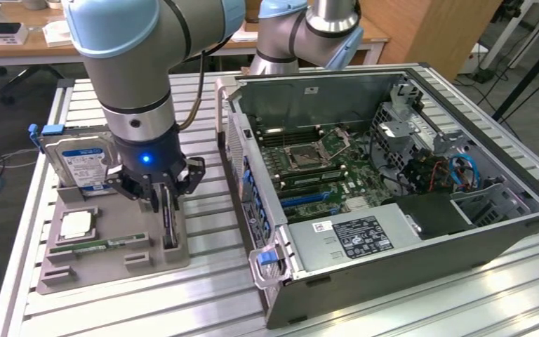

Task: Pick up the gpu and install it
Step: 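Pick up the gpu and move the gpu toward the slot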

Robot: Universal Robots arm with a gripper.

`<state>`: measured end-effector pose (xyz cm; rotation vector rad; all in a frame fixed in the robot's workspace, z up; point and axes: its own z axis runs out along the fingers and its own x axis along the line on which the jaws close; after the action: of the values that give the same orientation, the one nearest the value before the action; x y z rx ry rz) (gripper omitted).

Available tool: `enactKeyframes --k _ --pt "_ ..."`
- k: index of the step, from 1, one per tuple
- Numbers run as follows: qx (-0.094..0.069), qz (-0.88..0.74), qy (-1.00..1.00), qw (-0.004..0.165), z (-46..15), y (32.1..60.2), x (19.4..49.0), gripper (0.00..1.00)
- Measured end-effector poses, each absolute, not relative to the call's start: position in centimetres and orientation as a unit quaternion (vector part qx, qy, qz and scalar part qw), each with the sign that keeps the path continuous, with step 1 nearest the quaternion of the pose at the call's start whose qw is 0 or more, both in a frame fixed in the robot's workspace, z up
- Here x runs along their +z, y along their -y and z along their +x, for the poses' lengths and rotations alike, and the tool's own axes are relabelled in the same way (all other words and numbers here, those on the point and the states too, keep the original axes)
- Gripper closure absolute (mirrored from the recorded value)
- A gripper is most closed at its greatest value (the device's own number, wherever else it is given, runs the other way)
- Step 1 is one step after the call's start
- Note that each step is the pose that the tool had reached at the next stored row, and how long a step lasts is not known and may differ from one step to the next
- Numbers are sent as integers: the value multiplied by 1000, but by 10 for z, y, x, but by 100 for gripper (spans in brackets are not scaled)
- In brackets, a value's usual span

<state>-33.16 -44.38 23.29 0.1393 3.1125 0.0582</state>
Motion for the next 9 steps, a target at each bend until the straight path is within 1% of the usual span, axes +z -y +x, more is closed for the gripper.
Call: enactKeyframes --k 5,7,8,9 --pt "19 45 -999 13 -332 444 233 62" --pt "19 45 -999 13 -332 444 233 63" --pt "19 45 -999 13 -332 444 233 70" --pt "19 45 -999 13 -332 444 233 70"
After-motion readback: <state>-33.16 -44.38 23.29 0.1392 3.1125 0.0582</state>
